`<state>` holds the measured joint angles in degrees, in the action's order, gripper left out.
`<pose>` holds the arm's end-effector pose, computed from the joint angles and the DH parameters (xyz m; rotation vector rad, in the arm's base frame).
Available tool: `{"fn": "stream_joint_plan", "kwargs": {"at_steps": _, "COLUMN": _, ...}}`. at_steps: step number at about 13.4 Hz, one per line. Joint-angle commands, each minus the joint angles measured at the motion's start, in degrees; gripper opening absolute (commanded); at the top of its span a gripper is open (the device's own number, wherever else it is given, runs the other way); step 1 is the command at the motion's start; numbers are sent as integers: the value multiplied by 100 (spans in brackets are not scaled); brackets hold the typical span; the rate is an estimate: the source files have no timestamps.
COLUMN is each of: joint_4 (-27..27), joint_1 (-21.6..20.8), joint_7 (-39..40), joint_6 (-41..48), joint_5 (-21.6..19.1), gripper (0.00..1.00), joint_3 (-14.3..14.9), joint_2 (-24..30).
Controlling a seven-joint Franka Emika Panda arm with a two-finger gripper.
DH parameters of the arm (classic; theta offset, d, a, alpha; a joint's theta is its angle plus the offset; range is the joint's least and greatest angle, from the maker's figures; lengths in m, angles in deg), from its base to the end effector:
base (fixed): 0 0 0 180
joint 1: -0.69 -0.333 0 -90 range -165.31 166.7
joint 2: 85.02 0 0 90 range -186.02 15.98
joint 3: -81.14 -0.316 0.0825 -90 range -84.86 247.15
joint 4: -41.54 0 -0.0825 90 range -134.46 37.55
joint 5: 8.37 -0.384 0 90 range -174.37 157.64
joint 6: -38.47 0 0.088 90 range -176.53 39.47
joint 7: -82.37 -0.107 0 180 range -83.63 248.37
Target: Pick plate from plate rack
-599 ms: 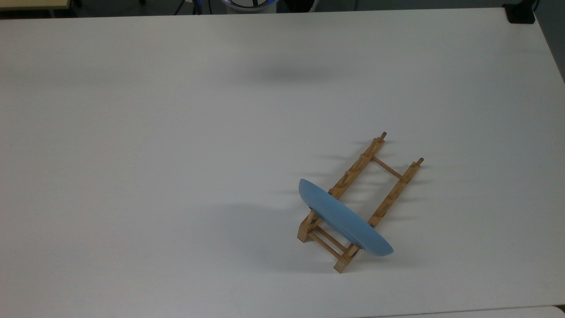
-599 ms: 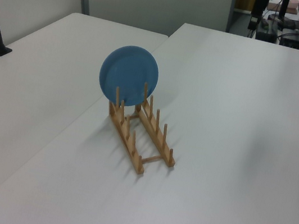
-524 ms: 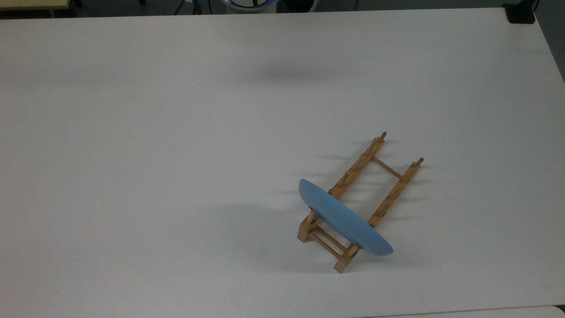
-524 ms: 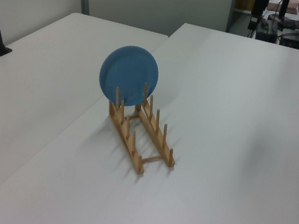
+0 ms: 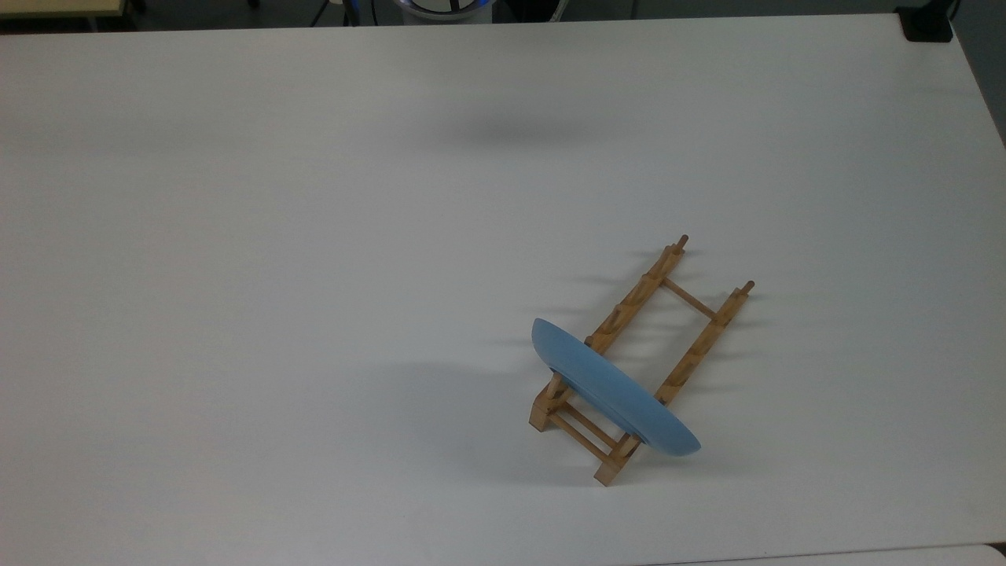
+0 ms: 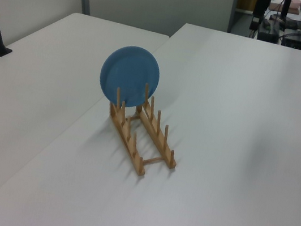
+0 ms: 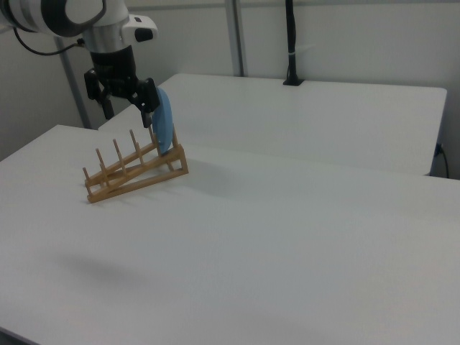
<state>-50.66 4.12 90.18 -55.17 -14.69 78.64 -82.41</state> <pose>0.5469 0.0028 0.6377 -3.0315 -0.1775 -0.1195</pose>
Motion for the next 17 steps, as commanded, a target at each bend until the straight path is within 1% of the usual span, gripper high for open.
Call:
{"fn": "stream_joint_plan", "kwargs": {"at_steps": 1, "joint_4": -122, "joint_1": -36, "joint_7": 72, "joint_6": -66, "joint_5": -124, "gripper": 100, "joint_3": 31, "joint_2": 108}}
{"fn": "stream_joint_plan", "kwargs": {"at_steps": 13, "joint_4": -113, "joint_1": -36, "joint_7": 63, "joint_6": -66, "joint_5": -115, "gripper": 100, "joint_3": 31, "joint_2": 117}}
{"fn": "stream_joint_plan", "kwargs": {"at_steps": 15, "joint_4": -113, "joint_1": -53, "joint_7": 308, "joint_6": -75, "joint_5": -63, "gripper": 100, "joint_3": 31, "joint_2": 108}}
{"fn": "stream_joint_plan", "kwargs": {"at_steps": 17, "joint_4": -122, "joint_1": -123, "joint_7": 868, "joint_6": -58, "joint_5": -28, "gripper": 100, "joint_3": 40, "joint_2": 108}}
